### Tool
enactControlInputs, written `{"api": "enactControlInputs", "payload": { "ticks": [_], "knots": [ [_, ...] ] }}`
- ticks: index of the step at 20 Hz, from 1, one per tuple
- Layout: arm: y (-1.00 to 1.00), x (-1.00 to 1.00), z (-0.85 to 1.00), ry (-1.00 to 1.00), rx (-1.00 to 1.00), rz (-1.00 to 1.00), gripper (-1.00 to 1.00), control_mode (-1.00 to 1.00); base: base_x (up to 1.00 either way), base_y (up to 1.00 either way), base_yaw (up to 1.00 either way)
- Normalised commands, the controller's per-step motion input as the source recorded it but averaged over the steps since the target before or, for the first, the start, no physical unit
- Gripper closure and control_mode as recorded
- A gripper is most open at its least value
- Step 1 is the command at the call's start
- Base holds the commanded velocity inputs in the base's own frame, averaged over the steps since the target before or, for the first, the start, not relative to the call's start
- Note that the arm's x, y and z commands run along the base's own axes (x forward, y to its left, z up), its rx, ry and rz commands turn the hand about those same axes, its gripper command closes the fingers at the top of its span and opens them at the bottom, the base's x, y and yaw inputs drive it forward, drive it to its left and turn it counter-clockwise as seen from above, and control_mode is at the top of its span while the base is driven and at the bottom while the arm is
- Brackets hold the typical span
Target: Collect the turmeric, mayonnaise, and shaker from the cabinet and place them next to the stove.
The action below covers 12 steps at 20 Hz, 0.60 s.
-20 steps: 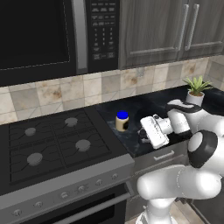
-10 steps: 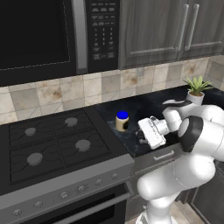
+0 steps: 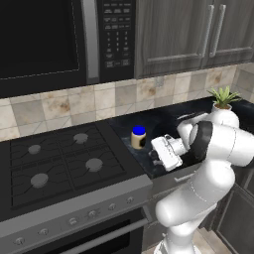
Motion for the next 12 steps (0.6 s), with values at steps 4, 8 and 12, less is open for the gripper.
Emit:
{"api": "enactControlInputs", "payload": {
  "ticks": [4,8,12],
  "knots": [
    [0.04,0.2,-0.03,0.0,0.05,0.03,1.0,-1.0,0.0,0.0,0.0],
    [0.0,0.25,-0.05,0.0,0.07,0.03,1.0,-1.0,0.0,0.0,0.0],
    [0.0,0.23,-0.16,0.0,0.03,0.03,1.0,-1.0,0.0,0.0,0.0]
  ]
}}
